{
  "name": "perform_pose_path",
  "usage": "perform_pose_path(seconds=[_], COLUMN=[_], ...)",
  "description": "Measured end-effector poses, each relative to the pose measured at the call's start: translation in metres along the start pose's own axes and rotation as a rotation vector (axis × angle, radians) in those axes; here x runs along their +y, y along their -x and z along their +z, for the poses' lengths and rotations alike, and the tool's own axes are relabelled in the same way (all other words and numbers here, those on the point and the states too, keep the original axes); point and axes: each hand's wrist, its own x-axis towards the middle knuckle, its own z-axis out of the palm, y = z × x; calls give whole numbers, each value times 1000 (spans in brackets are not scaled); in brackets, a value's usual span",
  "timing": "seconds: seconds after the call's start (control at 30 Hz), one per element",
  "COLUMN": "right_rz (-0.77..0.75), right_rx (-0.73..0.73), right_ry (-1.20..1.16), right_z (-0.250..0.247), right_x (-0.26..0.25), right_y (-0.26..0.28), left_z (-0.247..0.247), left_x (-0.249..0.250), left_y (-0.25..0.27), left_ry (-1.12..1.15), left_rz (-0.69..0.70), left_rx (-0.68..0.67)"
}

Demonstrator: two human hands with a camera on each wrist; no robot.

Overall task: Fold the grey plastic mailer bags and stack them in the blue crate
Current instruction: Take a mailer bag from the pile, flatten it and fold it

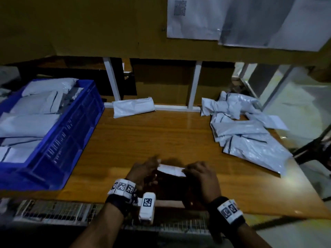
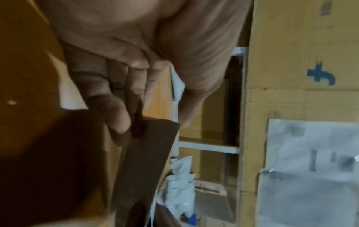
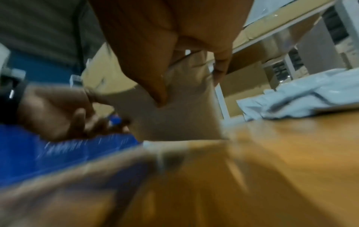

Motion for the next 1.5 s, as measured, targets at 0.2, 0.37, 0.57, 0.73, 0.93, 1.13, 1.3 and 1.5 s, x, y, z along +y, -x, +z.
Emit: perform_pose_path(seconds=[0.2,0.37,0.57,0.73,0.93,1.13,1.3,1.5], right_rz=[-33,-42,-30,193,273,333,347,338], right_rx=[-106,-146,-39,-158,-331,-357,-376,-365], right_ry=[42,9,56,156,196,221,223,213], right_z=[33,41,52,75,94,92,93,93], right_x=[-22,-39,-52,-72,-62,-58,-59,-60], right_y=[57,60,34,12,6,10,9,10], left_z=[-24,-44,-52,-27,-12,-3,-4,-3], left_x=[-59,-67,-64,-62,-61,-70,-75,-74], left_y=[11,9,2,-11,-36,-40,-41,-42], left_ry=[-204,-415,-1003,-1398,-1662,-1764,-1761,-1760], left_rz=[125,234,644,852,734,732,731,742], left_rx=[175,238,365,138,-38,-73,-66,-60])
